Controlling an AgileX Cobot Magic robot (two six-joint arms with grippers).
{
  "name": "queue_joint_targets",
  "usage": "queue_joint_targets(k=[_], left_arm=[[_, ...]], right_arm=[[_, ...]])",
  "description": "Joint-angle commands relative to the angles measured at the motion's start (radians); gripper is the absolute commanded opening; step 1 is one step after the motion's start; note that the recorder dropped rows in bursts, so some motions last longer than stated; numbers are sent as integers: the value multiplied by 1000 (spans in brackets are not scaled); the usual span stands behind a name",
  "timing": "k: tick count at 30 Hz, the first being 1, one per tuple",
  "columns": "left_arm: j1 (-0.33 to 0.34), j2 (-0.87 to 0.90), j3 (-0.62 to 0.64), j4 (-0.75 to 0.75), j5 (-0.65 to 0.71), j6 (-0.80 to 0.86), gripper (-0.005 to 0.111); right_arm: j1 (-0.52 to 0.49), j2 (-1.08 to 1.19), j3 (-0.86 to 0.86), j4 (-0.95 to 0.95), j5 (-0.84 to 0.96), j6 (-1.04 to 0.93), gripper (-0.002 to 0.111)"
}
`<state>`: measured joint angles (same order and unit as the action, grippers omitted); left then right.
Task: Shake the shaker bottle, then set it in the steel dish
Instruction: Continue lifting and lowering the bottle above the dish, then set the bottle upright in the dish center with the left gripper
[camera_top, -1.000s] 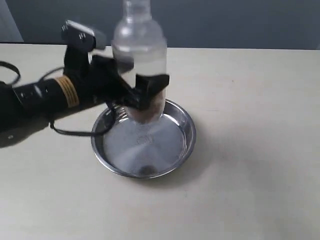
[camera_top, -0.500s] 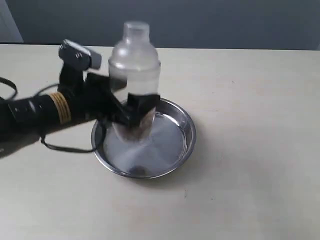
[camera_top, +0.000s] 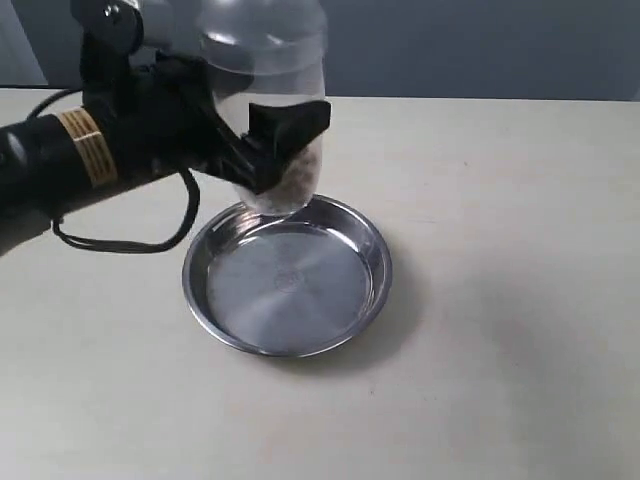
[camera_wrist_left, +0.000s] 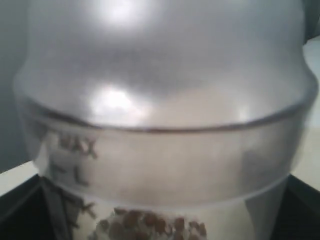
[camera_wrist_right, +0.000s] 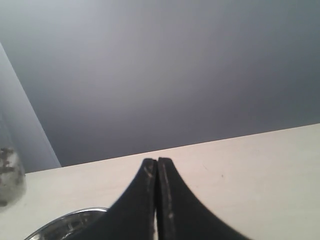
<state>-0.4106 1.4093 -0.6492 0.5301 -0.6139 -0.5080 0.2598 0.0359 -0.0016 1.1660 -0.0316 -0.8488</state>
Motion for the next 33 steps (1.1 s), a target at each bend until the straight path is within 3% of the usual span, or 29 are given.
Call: queue_joint_targets(k=[1, 5, 9, 13, 20, 25, 28, 29, 31, 33], left_arm=[[-8, 142, 83, -4, -53, -11, 0], [0, 91, 66, -62, -217, 42, 0], [0, 34, 3, -42, -60, 103, 0], [0, 87, 3, -22, -32, 101, 0], [0, 197, 3, -40, -102, 96, 0], [0, 154, 3, -77, -243, 81, 0], [-13, 194, 3, -79, -103, 184, 0], [-13, 245, 6, -116, -58, 142, 0], [-8, 285, 40, -92, -165, 12, 0], [3, 285, 64, -83, -323, 101, 0]], right_arm=[[-1, -4, 2, -1, -2, -4, -1], [-1, -4, 2, -1, -2, -4, -1], [-1, -4, 2, -1, -2, -4, -1], [-1, -4, 2, -1, -2, -4, -1], [-1, -4, 2, -1, -3, -4, -1], [-1, -4, 2, -1, -3, -4, -1], [-1, -4, 2, -1, -3, -4, -1], [-1, -4, 2, -1, -3, -4, -1], [-1, -4, 2, -1, -3, -4, -1], [-1, -4, 2, -1, -3, -4, -1]])
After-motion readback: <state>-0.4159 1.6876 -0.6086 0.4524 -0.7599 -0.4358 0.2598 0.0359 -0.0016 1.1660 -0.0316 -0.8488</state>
